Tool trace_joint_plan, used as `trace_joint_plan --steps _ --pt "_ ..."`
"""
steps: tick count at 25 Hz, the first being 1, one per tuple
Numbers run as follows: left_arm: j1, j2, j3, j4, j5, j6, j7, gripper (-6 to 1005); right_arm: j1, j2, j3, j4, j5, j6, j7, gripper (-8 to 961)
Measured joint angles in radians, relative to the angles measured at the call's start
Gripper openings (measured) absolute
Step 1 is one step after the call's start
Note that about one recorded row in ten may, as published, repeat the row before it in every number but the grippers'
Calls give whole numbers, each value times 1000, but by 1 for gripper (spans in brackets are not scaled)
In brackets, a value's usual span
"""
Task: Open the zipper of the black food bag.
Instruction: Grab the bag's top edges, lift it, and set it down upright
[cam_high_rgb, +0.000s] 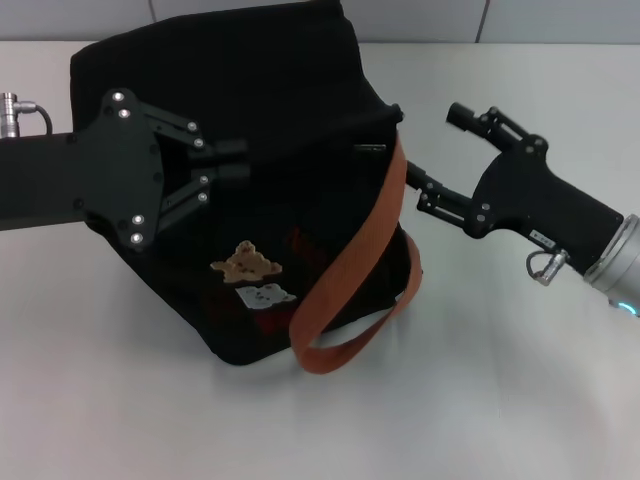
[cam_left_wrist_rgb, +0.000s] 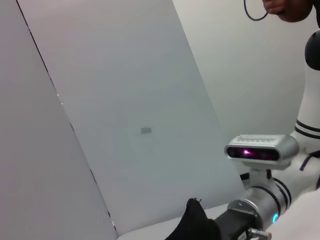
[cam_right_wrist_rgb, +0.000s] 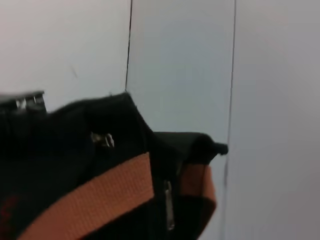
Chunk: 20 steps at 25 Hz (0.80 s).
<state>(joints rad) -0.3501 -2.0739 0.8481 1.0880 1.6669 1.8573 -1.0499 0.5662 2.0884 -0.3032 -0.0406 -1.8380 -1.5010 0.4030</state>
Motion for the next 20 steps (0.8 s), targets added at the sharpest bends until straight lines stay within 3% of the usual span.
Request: trace_joint_plan --steps 9,20 --pt "21 1 4 -7 -7 22 11 87 22 1 5 134 53 29 -442 821" --pt "39 3 -2 -43 -11 20 13 86 39 2 -11 161 36 10 -494 773"
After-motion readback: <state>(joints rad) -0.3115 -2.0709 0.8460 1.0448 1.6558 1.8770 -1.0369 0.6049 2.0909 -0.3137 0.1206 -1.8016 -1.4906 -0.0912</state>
